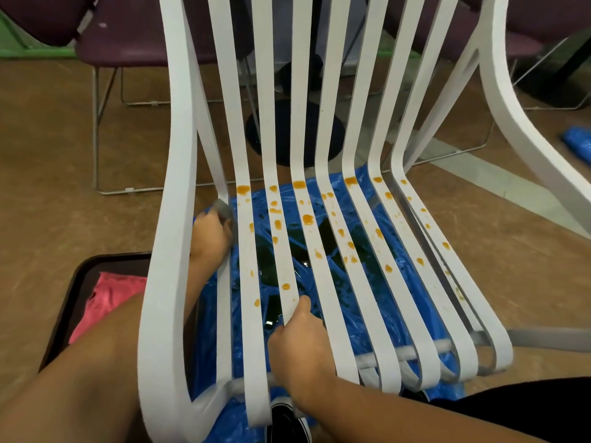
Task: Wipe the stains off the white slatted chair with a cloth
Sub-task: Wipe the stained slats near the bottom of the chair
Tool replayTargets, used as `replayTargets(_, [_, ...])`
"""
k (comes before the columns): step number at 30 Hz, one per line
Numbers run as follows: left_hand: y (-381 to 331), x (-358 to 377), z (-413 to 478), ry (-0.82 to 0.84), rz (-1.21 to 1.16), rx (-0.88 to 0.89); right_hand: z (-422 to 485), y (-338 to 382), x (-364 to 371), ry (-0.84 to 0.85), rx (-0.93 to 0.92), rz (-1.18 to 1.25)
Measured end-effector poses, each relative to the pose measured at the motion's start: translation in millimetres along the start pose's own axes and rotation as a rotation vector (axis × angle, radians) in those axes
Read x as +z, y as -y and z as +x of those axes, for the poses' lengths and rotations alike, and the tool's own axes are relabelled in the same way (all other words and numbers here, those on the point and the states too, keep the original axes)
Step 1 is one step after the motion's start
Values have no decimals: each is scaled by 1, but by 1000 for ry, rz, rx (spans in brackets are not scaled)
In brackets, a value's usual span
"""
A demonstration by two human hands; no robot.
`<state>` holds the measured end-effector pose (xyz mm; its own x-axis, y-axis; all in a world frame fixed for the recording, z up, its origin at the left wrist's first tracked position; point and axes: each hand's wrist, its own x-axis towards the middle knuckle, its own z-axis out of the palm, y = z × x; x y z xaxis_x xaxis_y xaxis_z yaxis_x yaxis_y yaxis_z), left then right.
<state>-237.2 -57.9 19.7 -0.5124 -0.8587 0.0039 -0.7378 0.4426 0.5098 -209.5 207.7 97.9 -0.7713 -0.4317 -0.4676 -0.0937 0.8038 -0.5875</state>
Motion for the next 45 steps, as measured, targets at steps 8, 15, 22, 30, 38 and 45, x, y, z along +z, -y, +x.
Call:
replayTargets(8, [-3, 11, 22, 390, 49, 76, 3, -3, 1, -10, -17, -7])
replayTargets(15, [-1, 5, 15, 431, -59, -31, 4, -4, 5, -27, -24, -16])
replayTargets(22, [4, -14, -53, 464, -212, -130, 2, -1, 4, -37, -36, -44])
replayTargets(30, [17, -44, -123, 580, -158, -98, -4, 4, -2, -31, -29, -6])
replayTargets(38, [33, -50, -157, 720, -101, -113, -10, 8, -8, -20, -21, 25])
replayTargets(45, [20, -61, -167, 844, 131, -167, -13, 8, -9, -35, -24, 11])
